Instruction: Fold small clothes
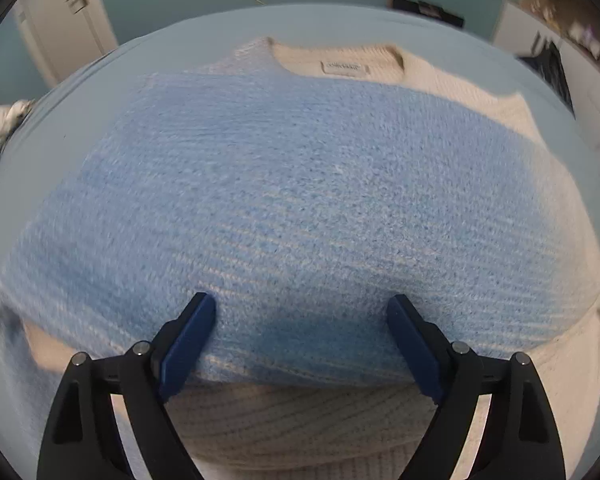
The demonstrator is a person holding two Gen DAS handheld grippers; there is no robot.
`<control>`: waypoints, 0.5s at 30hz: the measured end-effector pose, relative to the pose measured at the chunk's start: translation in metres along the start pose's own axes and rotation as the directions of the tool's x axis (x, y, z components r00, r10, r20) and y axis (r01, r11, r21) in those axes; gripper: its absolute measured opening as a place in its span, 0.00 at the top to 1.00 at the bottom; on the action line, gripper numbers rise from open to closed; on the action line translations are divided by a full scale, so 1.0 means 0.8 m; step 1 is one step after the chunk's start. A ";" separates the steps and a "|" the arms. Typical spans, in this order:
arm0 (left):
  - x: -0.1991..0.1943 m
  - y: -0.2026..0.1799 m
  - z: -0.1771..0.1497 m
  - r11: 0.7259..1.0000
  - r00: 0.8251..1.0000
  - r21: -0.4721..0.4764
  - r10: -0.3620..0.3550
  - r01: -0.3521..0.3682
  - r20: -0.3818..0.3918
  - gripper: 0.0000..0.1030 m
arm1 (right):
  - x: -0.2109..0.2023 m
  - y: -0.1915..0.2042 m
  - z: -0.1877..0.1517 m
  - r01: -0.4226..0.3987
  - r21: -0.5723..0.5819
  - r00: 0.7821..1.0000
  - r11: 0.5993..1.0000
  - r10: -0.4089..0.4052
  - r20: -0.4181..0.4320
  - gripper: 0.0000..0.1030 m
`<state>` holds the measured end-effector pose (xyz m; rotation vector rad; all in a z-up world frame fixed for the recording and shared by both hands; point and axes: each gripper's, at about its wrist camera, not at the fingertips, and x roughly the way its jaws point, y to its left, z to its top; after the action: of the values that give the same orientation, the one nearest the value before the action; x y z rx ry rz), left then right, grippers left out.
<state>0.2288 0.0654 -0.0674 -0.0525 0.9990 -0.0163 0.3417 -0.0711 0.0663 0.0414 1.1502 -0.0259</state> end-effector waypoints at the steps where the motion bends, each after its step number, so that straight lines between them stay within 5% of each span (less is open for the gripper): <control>1: 0.000 0.000 -0.001 1.000 1.000 0.002 -0.001 0.001 -0.002 0.00 | -0.015 -0.007 -0.011 -0.028 0.013 0.999 1.000 0.029 -0.023 0.17; 6: 0.000 -0.011 -0.007 1.000 1.000 0.027 -0.011 0.011 -0.012 0.00 | -0.128 -0.088 -0.058 -0.117 0.165 0.992 0.979 0.107 0.067 0.16; 9: -0.004 -0.022 -0.016 0.998 1.000 0.063 0.002 -0.001 -0.013 0.00 | -0.187 -0.133 -0.097 -0.134 0.181 0.991 0.974 0.129 0.040 0.16; 12: -0.016 -0.030 -0.030 0.997 1.000 0.076 -0.020 0.020 0.002 0.00 | -0.255 -0.174 -0.150 -0.084 0.167 0.996 0.982 0.077 0.048 0.16; 15: -0.025 -0.043 -0.048 0.991 0.999 0.132 0.034 -0.038 0.032 0.00 | -0.303 -0.216 -0.185 -0.035 0.150 0.997 0.988 0.025 0.067 0.16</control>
<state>0.1857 0.0306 -0.0695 0.0865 0.9671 -0.0488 0.1003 -0.2371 0.2237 0.1907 1.0808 -0.0873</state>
